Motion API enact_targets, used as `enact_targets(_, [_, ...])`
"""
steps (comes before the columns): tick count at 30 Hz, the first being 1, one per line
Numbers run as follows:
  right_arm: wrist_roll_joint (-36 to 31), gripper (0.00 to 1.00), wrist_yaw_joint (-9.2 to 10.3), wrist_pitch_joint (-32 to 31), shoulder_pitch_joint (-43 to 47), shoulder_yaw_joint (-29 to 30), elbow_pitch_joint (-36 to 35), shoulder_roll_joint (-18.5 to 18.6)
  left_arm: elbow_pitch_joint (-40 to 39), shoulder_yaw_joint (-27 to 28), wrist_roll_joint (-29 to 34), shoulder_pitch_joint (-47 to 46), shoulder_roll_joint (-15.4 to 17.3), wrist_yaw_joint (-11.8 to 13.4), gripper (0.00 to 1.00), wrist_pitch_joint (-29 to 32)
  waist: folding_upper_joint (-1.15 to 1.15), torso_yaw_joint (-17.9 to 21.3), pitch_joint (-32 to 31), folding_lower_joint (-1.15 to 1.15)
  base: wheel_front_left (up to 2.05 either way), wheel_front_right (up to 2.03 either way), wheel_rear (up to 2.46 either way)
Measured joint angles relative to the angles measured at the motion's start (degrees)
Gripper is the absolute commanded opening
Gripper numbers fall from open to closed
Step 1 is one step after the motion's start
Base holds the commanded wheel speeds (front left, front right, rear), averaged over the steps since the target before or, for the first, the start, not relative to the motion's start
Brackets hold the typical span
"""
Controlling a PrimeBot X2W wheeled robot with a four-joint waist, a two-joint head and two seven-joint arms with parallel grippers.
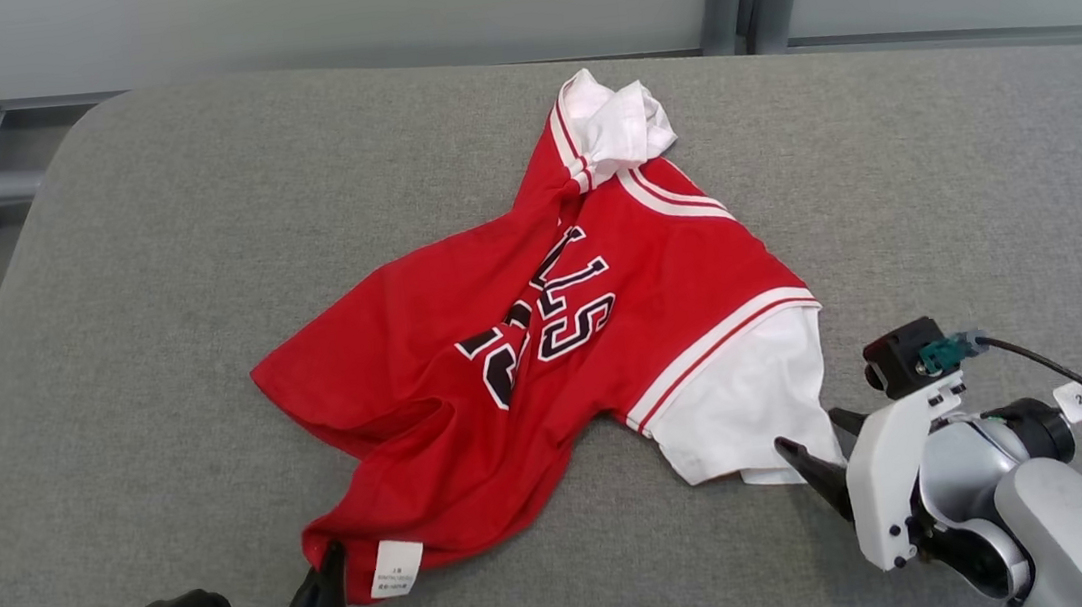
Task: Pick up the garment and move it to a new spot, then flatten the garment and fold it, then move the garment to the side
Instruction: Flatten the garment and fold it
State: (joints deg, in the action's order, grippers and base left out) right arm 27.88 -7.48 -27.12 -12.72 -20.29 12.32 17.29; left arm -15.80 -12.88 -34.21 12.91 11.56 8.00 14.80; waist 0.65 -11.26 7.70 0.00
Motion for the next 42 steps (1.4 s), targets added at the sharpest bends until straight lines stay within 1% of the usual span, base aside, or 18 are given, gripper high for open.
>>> enact_targets(4, [-2.2,1.0,0.0,-3.7,-3.2,0.2,3.5,-0.1,0.6,-0.9,0.1,-1.2,-0.5,-0.4,0.0,-0.1,0.0,-0.6,1.1,0.0,0.0,0.0,0.0])
enact_targets(7, [-3.2,1.0,0.0,-5.0,-5.6,0.2,6.5,-1.2,1.2,-1.6,0.2,-2.0,-0.8,-0.8,0.0,-0.3,0.0,-1.1,2.0,0.0,0.0,0.0,0.0])
enact_targets(11, [-2.8,1.0,0.07,-5.3,-8.1,0.0,9.9,-3.4,2.1,-2.1,0.3,-3.0,-1.1,-1.0,0.0,-0.5,0.0,-1.9,2.6,0.0,0.0,0.0,0.0])
enact_targets(13, [-1.9,1.0,0.22,-4.1,-8.9,-0.2,11.1,-4.2,2.5,-2.3,0.3,-3.3,-1.3,-1.0,0.0,-0.5,0.0,-2.2,2.9,0.0,0.0,0.0,0.0])
enact_targets(14, [-1.5,0.0,0.27,-3.6,-9.3,-0.9,11.5,-4.3,2.9,-2.4,0.3,-3.5,-1.3,-1.0,0.0,-0.6,0.0,-2.3,2.9,0.0,0.0,0.0,0.0])
enact_targets(18, [2.9,0.0,0.09,-1.6,-9.6,-3.2,11.3,-4.1,3.1,-2.2,0.0,-3.9,-1.4,-1.5,0.0,-0.7,0.0,-2.3,2.3,0.0,0.0,0.0,0.0])
enact_targets(20, [6.5,0.0,0.0,-0.2,-8.5,-2.6,9.5,-3.5,2.7,-1.8,-0.4,-4.0,-1.1,-1.5,0.0,-0.5,0.0,-2.3,1.6,0.0,0.0,0.0,0.0])
enact_targets(21, [8.5,0.0,0.0,0.1,-8.2,-2.0,8.0,-2.6,2.3,-1.7,-0.6,-4.1,-0.8,-1.6,0.0,-0.2,0.0,-2.3,1.3,0.0,0.0,0.0,0.0])
enact_targets(23, [12.4,0.0,0.01,0.6,-7.9,0.1,3.9,-0.2,0.7,-0.6,-1.2,-4.1,-0.4,-1.7,0.0,-0.6,0.0,-2.2,0.5,0.0,0.0,0.0,0.0])
enact_targets(26, [18.4,0.0,0.0,0.5,-7.1,3.8,-3.4,2.9,-1.6,0.3,-2.4,-3.8,0.6,-1.9,0.0,0.5,0.0,-1.9,-0.7,0.0,0.0,0.0,0.0])
enact_targets(29, [23.0,0.0,0.01,-0.1,-5.4,9.3,-9.8,5.7,-4.7,1.5,-4.0,-2.8,1.7,-1.9,0.0,1.9,0.0,-1.3,-1.9,0.0,0.0,0.0,0.0])
enact_targets(31, [25.4,0.0,0.01,-0.7,-4.6,13.4,-14.2,6.6,-7.3,2.3,-5.5,-2.4,2.3,-2.0,0.0,3.0,0.0,-0.7,-2.5,0.0,0.0,0.0,0.0])
enact_targets(35, [29.5,0.0,0.01,-2.6,-3.5,20.3,-21.6,6.4,-12.7,3.5,-9.4,-2.2,2.9,-2.6,0.0,5.3,0.0,0.8,-3.9,0.0,0.0,0.0,0.0])
enact_targets(39, [33.0,0.0,0.01,-5.4,-3.6,26.5,-27.9,4.6,-18.8,5.1,-14.0,-2.1,3.5,-2.8,0.0,8.0,0.0,2.4,-5.3,0.0,0.0,0.0,0.0])
enact_targets(42, [35.0,0.0,0.01,-7.9,-5.3,30.4,-30.9,3.3,-22.9,6.1,-17.5,-3.1,3.9,-2.6,0.0,10.6,0.0,3.9,-6.2,0.0,0.0,0.0,0.0])
